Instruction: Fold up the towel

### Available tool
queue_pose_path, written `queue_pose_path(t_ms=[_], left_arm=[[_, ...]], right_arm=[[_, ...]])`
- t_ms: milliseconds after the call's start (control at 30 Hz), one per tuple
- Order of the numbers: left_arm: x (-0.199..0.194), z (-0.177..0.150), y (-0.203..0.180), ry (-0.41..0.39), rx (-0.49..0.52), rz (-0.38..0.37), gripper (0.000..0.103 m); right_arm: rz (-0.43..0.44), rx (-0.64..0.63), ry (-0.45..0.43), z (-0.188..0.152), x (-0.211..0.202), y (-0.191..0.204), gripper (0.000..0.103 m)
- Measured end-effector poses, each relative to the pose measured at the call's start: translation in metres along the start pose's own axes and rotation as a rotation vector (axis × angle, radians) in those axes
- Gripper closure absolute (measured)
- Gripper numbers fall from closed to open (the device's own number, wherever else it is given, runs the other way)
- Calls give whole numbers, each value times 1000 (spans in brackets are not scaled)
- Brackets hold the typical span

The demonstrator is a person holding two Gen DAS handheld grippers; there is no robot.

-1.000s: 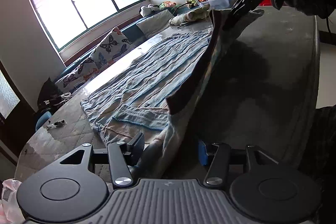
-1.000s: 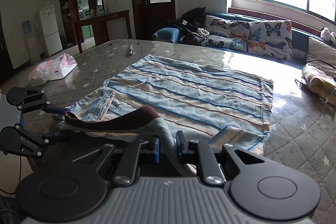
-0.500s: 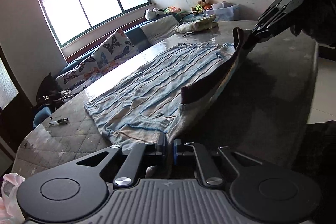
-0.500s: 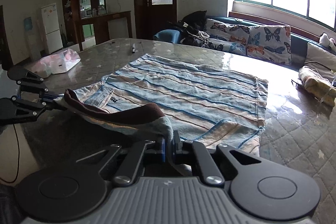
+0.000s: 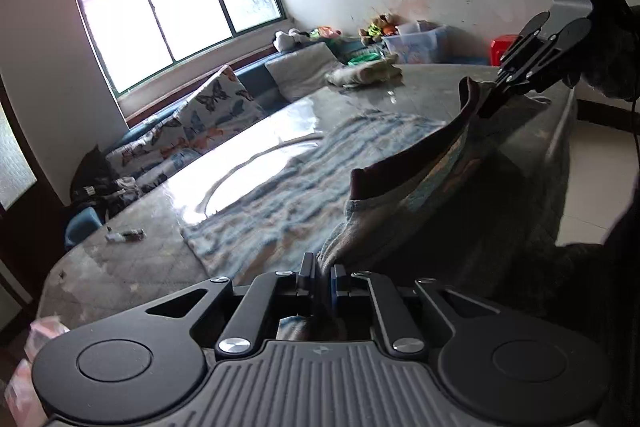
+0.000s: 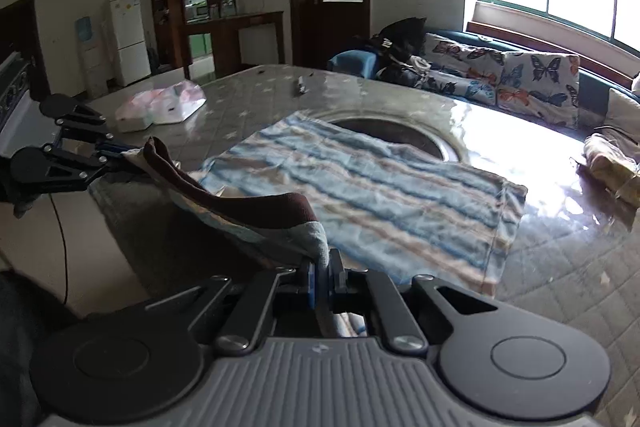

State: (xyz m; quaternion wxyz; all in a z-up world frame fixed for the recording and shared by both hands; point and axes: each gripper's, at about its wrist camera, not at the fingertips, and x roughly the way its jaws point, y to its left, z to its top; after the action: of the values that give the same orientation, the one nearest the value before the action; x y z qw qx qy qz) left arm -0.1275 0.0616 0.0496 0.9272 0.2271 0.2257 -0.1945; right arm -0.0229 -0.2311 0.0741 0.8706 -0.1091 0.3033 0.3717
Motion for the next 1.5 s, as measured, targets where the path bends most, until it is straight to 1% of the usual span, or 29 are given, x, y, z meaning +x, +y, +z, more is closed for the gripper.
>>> queue_pose_path(t_ms=[133, 367, 467, 533, 600, 667, 700, 800, 867, 900, 933, 967, 1000, 1033, 1067, 1100, 1133, 1167, 1233, 1300, 1400, 1500], left_arm=[[25, 17, 24, -6, 12, 29, 96], [83, 49, 76, 4, 18, 81, 95], [116, 59, 100, 33, 31, 88, 95], [142, 63, 114, 67, 25, 76, 95], [167, 64, 126, 96, 25, 74, 95], [193, 61, 135, 132, 22, 53, 94], [206, 59, 138, 153, 18, 50, 93], [238, 47, 146, 201, -4, 45, 92], [255, 39, 148, 227, -24, 43, 92], [263, 35, 150, 240, -34, 42, 91], [269, 32, 150, 250, -41, 44, 87], [272, 31, 150, 260, -47, 53, 84], [274, 29, 151, 264, -50, 65, 81], [275, 28, 152, 266, -56, 71, 79], [275, 28, 154, 268, -64, 74, 77], [275, 28, 155, 267, -69, 86, 70], [274, 28, 157, 265, -73, 101, 65], [273, 29, 158, 263, -77, 116, 64], [272, 30, 162, 264, -92, 148, 58], [271, 31, 166, 267, -109, 180, 56], [267, 34, 172, 267, -162, 244, 55], [258, 40, 177, 245, -224, 300, 54]], right_arm=[[-10, -15, -11, 25, 11, -16, 98], [-21, -40, -17, 83, 52, -51, 98], [-27, -37, 13, 106, 81, -69, 98], [-31, -34, 35, 121, 101, -81, 98], [-40, -18, 62, 129, 126, -93, 98], [-44, 4, 91, 133, 147, -102, 98], [-46, 21, 115, 133, 163, -109, 98], [-59, 75, 143, 127, 193, -121, 95], [-88, 116, 142, 117, 215, -131, 89], [-94, 135, 140, 112, 222, -135, 84], [-100, 155, 138, 108, 228, -139, 84], [-106, 174, 135, 103, 233, -142, 83], [-112, 194, 124, 101, 235, -146, 76], [-118, 213, 114, 98, 237, -150, 65], [-124, 220, 108, 98, 236, -152, 63], [-130, 227, 101, 97, 235, -154, 63], [-137, 234, 94, 97, 234, -156, 63], [-150, 241, 83, 98, 231, -158, 63], [-186, 242, 66, 97, 223, -156, 63], [-160, 233, 58, 99, 220, -148, 64], [-121, 221, 48, 102, 215, -137, 64], [-97, 220, 70, 103, 226, -130, 64]])
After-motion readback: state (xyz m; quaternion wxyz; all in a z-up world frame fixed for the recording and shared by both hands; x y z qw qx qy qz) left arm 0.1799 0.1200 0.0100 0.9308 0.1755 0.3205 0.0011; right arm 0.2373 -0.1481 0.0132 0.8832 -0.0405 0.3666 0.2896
